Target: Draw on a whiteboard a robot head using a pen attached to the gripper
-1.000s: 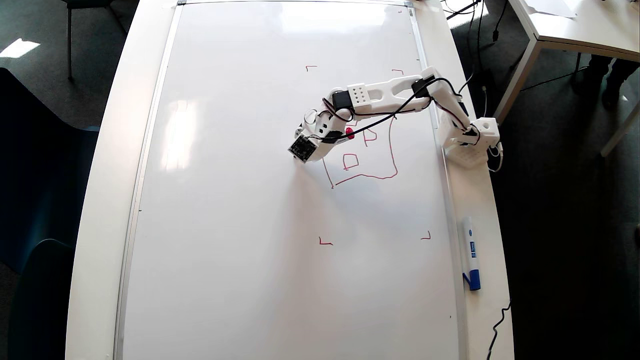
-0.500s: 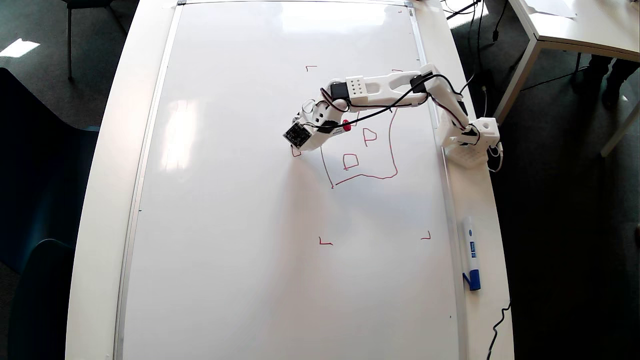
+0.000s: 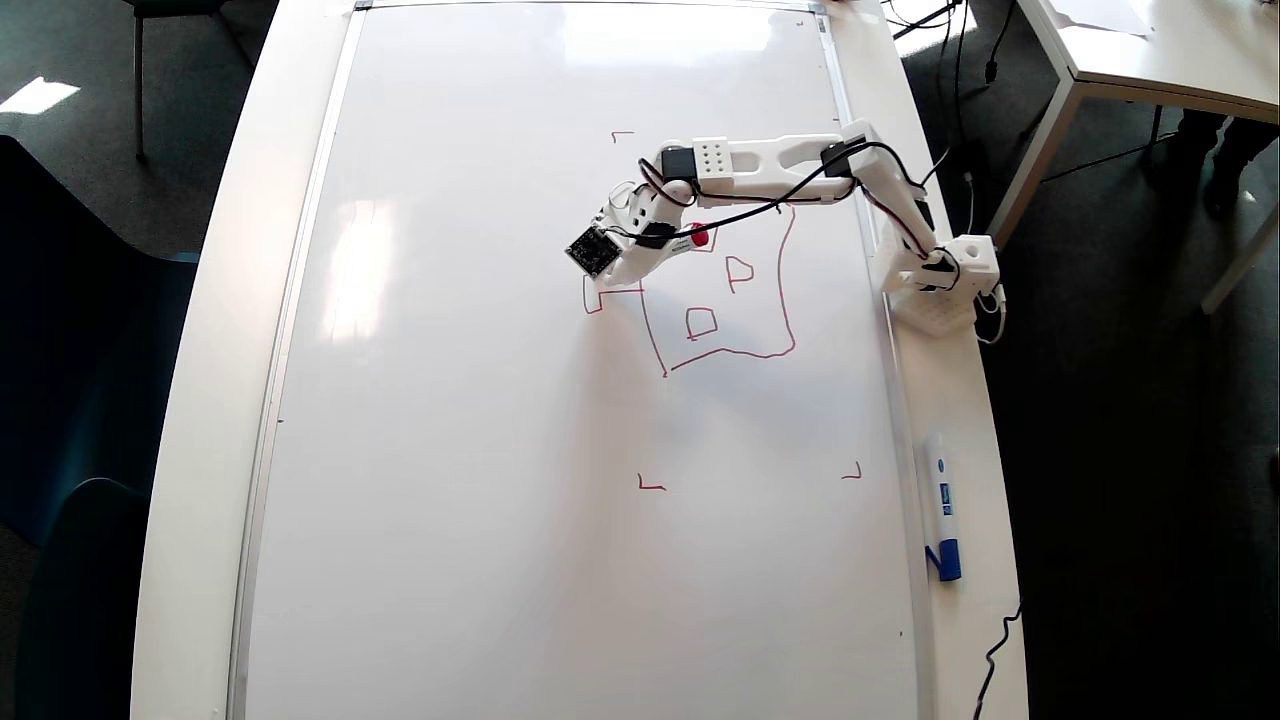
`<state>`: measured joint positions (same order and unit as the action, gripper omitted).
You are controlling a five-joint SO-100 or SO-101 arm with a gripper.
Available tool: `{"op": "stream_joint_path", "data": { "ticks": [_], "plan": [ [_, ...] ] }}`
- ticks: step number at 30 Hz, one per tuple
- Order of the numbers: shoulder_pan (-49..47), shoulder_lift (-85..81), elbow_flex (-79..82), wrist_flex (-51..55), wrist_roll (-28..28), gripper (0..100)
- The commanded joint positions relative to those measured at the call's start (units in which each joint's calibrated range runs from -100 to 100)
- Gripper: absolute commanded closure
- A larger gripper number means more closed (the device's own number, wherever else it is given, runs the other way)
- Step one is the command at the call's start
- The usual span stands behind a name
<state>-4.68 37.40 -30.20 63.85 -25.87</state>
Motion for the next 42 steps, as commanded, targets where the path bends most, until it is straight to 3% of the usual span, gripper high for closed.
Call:
{"op": "stream_joint_path", "data": {
  "ticks": [1, 23, 31, 42],
  "plan": [
    [0.1, -3.1, -0.2, 1.2, -0.2, 99],
    [-4.3, -3.0, -1.3, 0.4, -1.3, 99],
    [-3.1, -6.6, -8.7, 0.7, -0.7, 99],
    [-0.4, -27.7, -3.6, 1.2, 6.7, 99]
  ]
}}
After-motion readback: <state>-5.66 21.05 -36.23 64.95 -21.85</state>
